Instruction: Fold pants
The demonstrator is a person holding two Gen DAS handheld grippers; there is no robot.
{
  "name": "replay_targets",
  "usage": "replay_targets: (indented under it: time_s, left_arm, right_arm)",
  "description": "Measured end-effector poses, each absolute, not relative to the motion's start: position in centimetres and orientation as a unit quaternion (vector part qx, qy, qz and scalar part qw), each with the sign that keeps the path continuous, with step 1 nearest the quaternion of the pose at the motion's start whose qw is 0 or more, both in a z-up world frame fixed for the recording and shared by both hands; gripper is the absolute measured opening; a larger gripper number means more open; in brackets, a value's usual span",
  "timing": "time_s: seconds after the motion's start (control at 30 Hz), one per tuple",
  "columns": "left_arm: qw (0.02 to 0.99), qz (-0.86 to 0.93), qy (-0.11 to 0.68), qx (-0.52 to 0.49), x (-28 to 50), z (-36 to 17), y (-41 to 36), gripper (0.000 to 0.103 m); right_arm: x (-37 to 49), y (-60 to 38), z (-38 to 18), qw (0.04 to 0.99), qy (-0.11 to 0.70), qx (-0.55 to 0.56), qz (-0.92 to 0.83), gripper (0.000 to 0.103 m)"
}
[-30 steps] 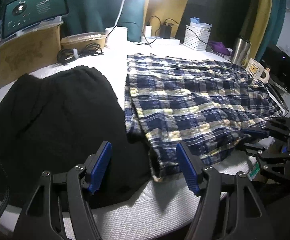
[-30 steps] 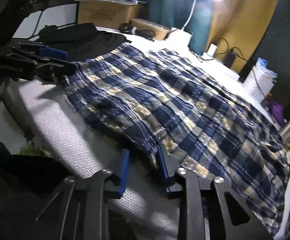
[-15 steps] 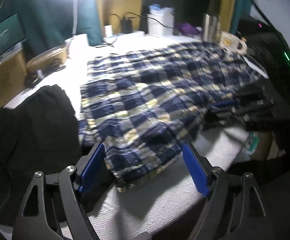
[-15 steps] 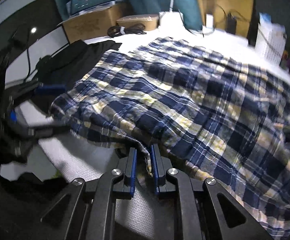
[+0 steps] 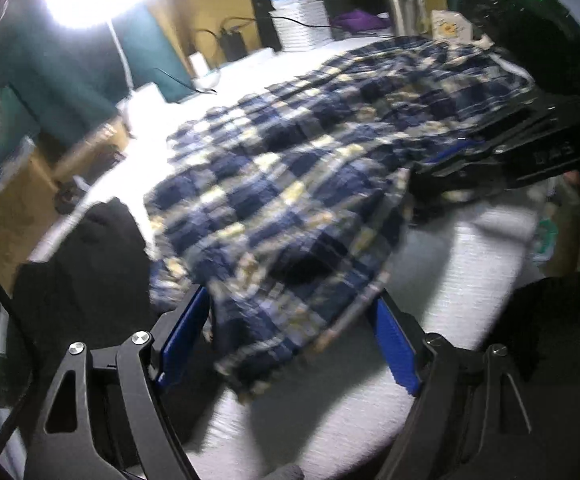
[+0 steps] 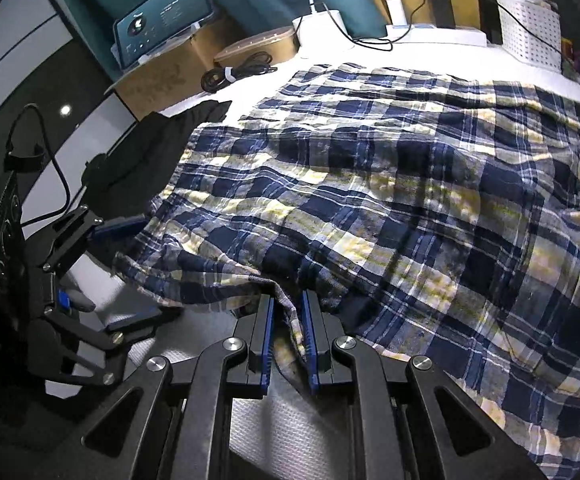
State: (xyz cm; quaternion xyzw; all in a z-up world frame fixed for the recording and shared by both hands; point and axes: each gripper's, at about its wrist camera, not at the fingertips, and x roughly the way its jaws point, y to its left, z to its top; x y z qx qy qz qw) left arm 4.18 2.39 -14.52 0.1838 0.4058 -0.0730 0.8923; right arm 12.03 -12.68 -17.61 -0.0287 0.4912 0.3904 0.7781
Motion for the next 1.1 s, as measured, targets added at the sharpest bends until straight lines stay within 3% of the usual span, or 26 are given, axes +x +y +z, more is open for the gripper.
replay_targets:
  time_s: [0.13, 0.3, 0.33, 0.4, 0.47, 0.63, 0.67, 0.73, 0.77, 0.8, 1.1]
  left_arm:
    - [0.896, -0.038, 0.367, 0.247, 3.9, -14.4, 1.7, 0.080]
    - [0.902, -0.047, 0.356, 0.239, 4.4, -14.5, 2.0, 0.076]
    - [0.903, -0.053, 0.358, 0.234, 4.6, -14.6, 2.0, 0.071]
    - [0.904, -0.067, 0.362, 0.218, 5.0, -14.6, 2.0, 0.040]
    - [0.906, -0.082, 0.369, 0.190, 5.2, -14.4, 2.1, 0.017]
    - [0.913, -0.098, 0.372, 0.131, 5.4, -13.1, 2.5, 0.007]
    - [0.915, -0.100, 0.372, 0.119, 5.4, -12.8, 2.7, 0.005]
    - [0.919, -0.105, 0.371, 0.085, 5.2, -11.9, 3.3, 0.004]
    - [0.920, -0.109, 0.370, 0.067, 5.2, -11.4, 3.7, 0.004]
    - [0.921, -0.114, 0.368, 0.047, 5.2, -10.8, 4.0, 0.004]
    - [0.925, -0.146, 0.349, -0.031, 5.4, -7.2, 4.8, 0.004]
  right_arm:
    - [11.9, -12.8, -17.6, 0.779, 0.490, -0.026, 0.390, 0.014]
    - [11.6, -12.8, -17.5, 0.782, 0.488, -0.032, 0.387, 0.014]
    - [11.5, -12.8, -17.4, 0.783, 0.486, -0.035, 0.387, 0.014]
    - [11.0, -12.9, -17.0, 0.788, 0.478, -0.037, 0.386, 0.014]
    - [10.6, -13.3, -16.5, 0.795, 0.469, -0.041, 0.383, 0.014]
    - [9.3, -14.8, -15.4, 0.819, 0.445, -0.064, 0.357, 0.015]
    - [9.0, -15.2, -15.3, 0.823, 0.442, -0.068, 0.351, 0.018]
    - [8.3, -16.0, -15.1, 0.832, 0.435, -0.076, 0.336, 0.045]
    - [7.8, -16.6, -15.0, 0.839, 0.430, -0.081, 0.323, 0.074]
    - [7.5, -17.1, -14.9, 0.843, 0.427, -0.081, 0.318, 0.089]
    - [3.8, -22.3, -14.0, 0.907, 0.339, -0.150, 0.201, 0.090]
